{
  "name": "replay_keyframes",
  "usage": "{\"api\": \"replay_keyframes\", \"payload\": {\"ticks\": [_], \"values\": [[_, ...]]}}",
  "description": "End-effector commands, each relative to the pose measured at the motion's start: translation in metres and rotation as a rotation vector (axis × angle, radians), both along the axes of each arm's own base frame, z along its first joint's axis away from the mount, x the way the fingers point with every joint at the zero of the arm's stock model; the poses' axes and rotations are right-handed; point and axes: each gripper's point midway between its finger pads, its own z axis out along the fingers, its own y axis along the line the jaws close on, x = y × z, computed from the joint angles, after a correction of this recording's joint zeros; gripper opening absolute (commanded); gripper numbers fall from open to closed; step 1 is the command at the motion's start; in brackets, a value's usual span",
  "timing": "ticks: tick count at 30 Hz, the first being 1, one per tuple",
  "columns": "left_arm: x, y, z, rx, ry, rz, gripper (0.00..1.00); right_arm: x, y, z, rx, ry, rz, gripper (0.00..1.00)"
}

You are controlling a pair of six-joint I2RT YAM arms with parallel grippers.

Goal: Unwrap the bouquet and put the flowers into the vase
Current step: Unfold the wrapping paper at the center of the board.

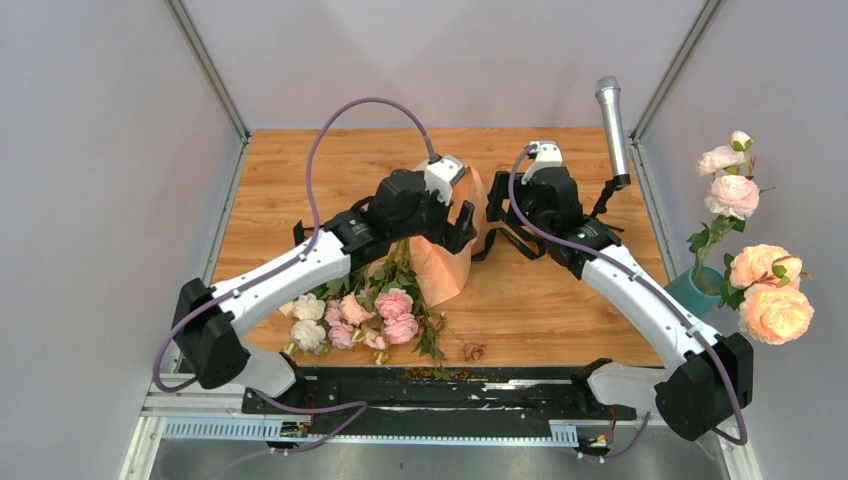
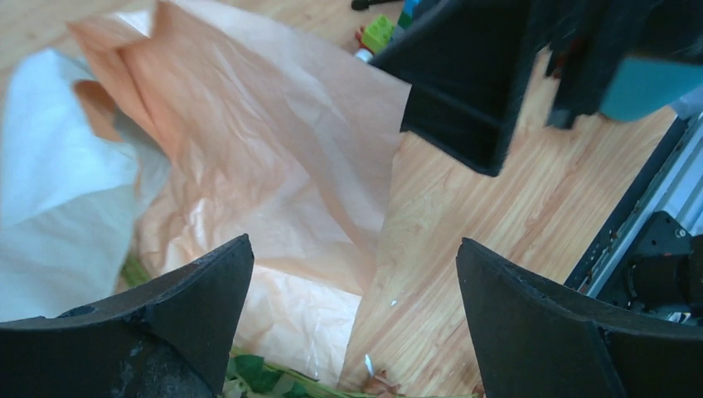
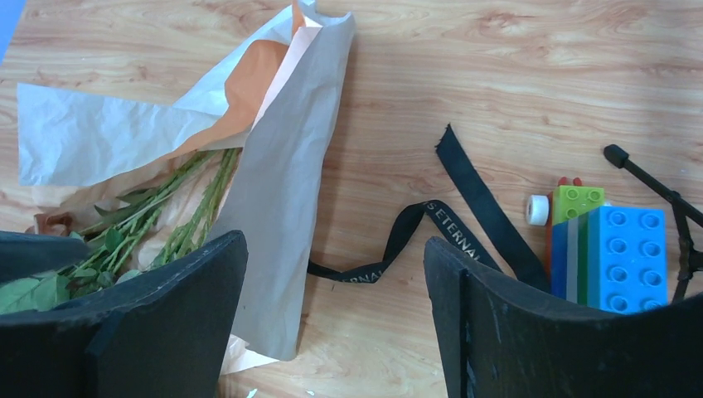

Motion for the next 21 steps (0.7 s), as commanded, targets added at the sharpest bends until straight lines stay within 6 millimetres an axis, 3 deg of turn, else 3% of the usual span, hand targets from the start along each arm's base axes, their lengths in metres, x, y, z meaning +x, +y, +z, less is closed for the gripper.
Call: {"api": "replay_keyframes", "payload": {"ticks": [1,8,13,16,21], "values": [[0.000,0.028,0.050,0.021,-0.097,0.059,1.00,0.002,0.012,0.027,0.032,-0.049,0.059,0.79],[0.028,0.079,0.072,0.056,-0.067,0.264,1.00,-0.007,0.015,0.055,0.074,-0.097,0.092,0.80],[0.057,0.116,0.068,0.017,-0.016,0.396,1.00,-0.013,0.016,0.073,0.095,-0.132,0.110,0.81],[0.068,0.125,0.062,-0.004,0.013,0.433,1.00,-0.011,0.020,0.066,0.088,-0.110,0.130,0.81],[0.080,0.121,0.053,-0.052,0.045,0.431,1.00,-0.001,0.027,0.029,0.051,-0.012,0.131,0.78]]}}
